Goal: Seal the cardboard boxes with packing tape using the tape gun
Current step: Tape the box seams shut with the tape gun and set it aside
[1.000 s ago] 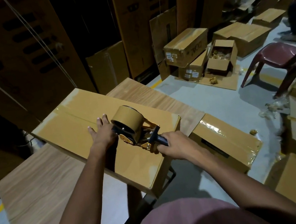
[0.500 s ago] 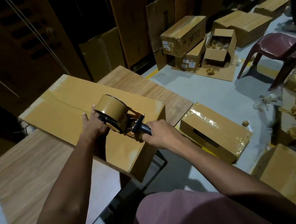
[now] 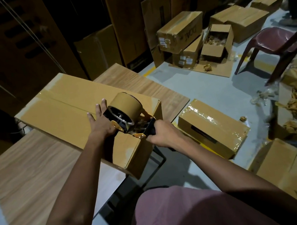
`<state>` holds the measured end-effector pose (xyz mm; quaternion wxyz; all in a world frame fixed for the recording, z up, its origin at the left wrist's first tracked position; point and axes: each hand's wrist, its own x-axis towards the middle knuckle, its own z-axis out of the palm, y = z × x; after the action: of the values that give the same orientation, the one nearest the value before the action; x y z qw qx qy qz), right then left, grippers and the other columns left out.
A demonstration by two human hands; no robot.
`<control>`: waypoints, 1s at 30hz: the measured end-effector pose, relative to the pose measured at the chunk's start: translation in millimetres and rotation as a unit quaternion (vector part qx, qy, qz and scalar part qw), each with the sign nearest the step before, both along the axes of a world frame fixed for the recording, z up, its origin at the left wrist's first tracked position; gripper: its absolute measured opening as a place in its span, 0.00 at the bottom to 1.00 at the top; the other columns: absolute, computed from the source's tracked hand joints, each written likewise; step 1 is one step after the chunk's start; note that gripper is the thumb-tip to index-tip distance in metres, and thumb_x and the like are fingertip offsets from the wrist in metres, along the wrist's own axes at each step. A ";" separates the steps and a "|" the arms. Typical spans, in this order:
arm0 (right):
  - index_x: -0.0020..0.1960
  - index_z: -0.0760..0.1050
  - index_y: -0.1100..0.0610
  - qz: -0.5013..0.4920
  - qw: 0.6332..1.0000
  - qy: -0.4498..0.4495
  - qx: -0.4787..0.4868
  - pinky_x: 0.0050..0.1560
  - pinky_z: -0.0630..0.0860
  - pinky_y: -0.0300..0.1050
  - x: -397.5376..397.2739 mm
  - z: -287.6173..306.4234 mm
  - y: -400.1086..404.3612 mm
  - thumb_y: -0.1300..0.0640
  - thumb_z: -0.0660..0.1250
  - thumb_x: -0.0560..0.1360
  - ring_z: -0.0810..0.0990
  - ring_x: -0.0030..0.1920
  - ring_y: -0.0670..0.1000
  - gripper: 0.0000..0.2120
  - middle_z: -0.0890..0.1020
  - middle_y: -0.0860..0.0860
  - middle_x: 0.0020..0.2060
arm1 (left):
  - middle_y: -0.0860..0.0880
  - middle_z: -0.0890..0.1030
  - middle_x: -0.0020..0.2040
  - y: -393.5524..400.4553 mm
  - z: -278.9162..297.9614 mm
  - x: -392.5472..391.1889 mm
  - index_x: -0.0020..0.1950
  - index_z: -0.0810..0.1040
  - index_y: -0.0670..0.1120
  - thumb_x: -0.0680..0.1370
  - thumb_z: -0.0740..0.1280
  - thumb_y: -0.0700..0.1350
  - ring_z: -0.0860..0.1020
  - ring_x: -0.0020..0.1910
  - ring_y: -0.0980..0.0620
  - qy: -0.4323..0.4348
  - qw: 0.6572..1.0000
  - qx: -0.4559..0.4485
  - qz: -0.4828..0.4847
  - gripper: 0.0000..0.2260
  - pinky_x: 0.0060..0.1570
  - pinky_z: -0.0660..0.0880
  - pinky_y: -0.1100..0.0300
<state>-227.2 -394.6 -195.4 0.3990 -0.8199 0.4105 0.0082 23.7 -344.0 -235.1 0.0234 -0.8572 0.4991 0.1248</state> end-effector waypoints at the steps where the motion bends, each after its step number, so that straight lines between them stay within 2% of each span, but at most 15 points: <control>1: 0.43 0.72 0.54 -0.003 1.000 -0.006 0.000 0.33 0.68 0.41 1.0 2.0 0.0 0.51 0.71 0.77 0.78 0.41 0.52 0.10 0.79 0.53 0.43 | 0.47 0.35 0.82 0.0 -3.3 4.6 0.84 0.44 0.50 0.78 0.68 0.60 0.36 0.81 0.43 -0.010 1.000 0.008 -0.001 0.44 0.75 0.37 0.31; 4: 0.41 0.70 0.52 -0.004 1.000 0.007 -0.004 0.33 0.67 0.42 -9.1 18.6 -3.0 0.52 0.69 0.79 0.75 0.37 0.49 0.11 0.77 0.52 0.42 | 0.46 0.36 0.83 -0.5 -7.3 9.4 0.84 0.44 0.52 0.79 0.64 0.61 0.35 0.81 0.43 -0.012 0.999 0.027 -0.013 0.41 0.75 0.38 0.31; 7: 0.39 0.69 0.50 -0.012 1.000 0.016 -0.012 0.31 0.65 0.42 -37.8 28.6 -8.3 0.53 0.70 0.79 0.75 0.35 0.49 0.13 0.75 0.49 0.36 | 0.47 0.35 0.82 -1.2 -3.1 3.7 0.82 0.38 0.58 0.79 0.48 0.68 0.36 0.81 0.42 -0.004 1.000 -0.006 -0.020 0.35 0.75 0.38 0.33; 9: 0.38 0.71 0.53 -0.024 1.000 0.010 -0.004 0.32 0.69 0.43 -52.3 24.0 -3.6 0.55 0.71 0.77 0.79 0.36 0.53 0.12 0.78 0.51 0.36 | 0.46 0.35 0.82 -1.4 -2.4 2.2 0.81 0.37 0.61 0.77 0.44 0.72 0.37 0.81 0.40 0.004 1.000 -0.025 -0.011 0.36 0.75 0.37 0.33; 11: 0.39 0.73 0.59 -0.041 0.999 0.015 0.000 0.34 0.73 0.48 -53.9 11.3 0.8 0.56 0.72 0.76 0.82 0.36 0.57 0.11 0.80 0.56 0.36 | 0.43 0.36 0.82 -1.0 -0.7 -4.5 0.82 0.38 0.59 0.79 0.48 0.70 0.36 0.80 0.38 0.010 0.999 -0.031 -0.002 0.36 0.75 0.37 0.32; 13: 0.36 0.71 0.59 -0.042 0.998 0.037 -0.020 0.30 0.68 0.48 -49.4 -0.9 0.4 0.58 0.71 0.74 0.76 0.32 0.55 0.13 0.76 0.54 0.32 | 0.42 0.35 0.82 -1.5 3.7 -20.0 0.83 0.38 0.56 0.81 0.54 0.68 0.35 0.80 0.37 0.037 0.999 -0.029 -0.021 0.39 0.74 0.35 0.32; 16: 0.33 0.66 0.57 -0.065 0.996 0.049 -0.025 0.29 0.60 0.46 -45.0 -11.3 -0.6 0.61 0.71 0.73 0.68 0.29 0.53 0.16 0.71 0.53 0.30 | 0.45 0.34 0.82 1.8 -0.5 -43.0 0.82 0.37 0.60 0.80 0.62 0.65 0.34 0.80 0.39 0.040 0.993 -0.060 -0.096 0.41 0.74 0.36 0.32; 19: 0.34 0.67 0.57 -0.108 0.993 0.035 -0.014 0.30 0.61 0.46 -46.2 -14.4 8.2 0.58 0.73 0.74 0.68 0.30 0.53 0.17 0.72 0.53 0.30 | 0.46 0.32 0.82 2.5 -4.6 -47.3 0.80 0.33 0.62 0.82 0.60 0.60 0.34 0.80 0.38 0.013 0.993 -0.061 -0.104 0.39 0.75 0.39 0.29; 21: 0.36 0.71 0.61 -0.134 0.991 0.011 -0.017 0.31 0.61 0.46 -48.1 -12.3 13.9 0.55 0.75 0.74 0.68 0.30 0.52 0.16 0.72 0.52 0.30 | 0.46 0.32 0.82 2.4 -3.2 -46.3 0.80 0.32 0.60 0.83 0.58 0.59 0.35 0.80 0.38 0.010 0.993 -0.051 -0.105 0.38 0.75 0.41 0.30; 23: 0.38 0.73 0.61 -0.133 0.990 0.004 -0.049 0.32 0.63 0.47 -49.5 -4.6 17.7 0.53 0.74 0.73 0.69 0.31 0.52 0.14 0.72 0.51 0.30 | 0.47 0.32 0.81 2.6 -4.9 -45.1 0.77 0.28 0.56 0.82 0.59 0.61 0.34 0.80 0.39 0.003 0.993 -0.037 -0.112 0.41 0.76 0.40 0.31; 26: 0.34 0.67 0.54 -0.114 0.988 0.020 -0.102 0.30 0.61 0.46 -54.6 9.9 24.4 0.51 0.72 0.73 0.67 0.30 0.54 0.17 0.70 0.50 0.28 | 0.47 0.31 0.81 5.5 -7.5 -43.4 0.81 0.33 0.53 0.81 0.61 0.61 0.34 0.80 0.40 -0.018 0.993 -0.029 -0.115 0.42 0.76 0.41 0.32; 30: 0.33 0.64 0.54 -0.126 0.985 0.031 -0.112 0.31 0.60 0.46 -71.4 11.7 25.8 0.52 0.73 0.73 0.66 0.30 0.54 0.20 0.68 0.50 0.27 | 0.47 0.32 0.82 2.7 -4.9 -47.3 0.81 0.36 0.59 0.83 0.57 0.62 0.33 0.80 0.40 0.007 0.995 -0.034 -0.098 0.36 0.75 0.37 0.34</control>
<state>-298.6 -368.8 -183.7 0.2900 -0.8004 0.5209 -0.0623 -23.6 -341.3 -240.1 0.0030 -0.8036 0.5848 0.1109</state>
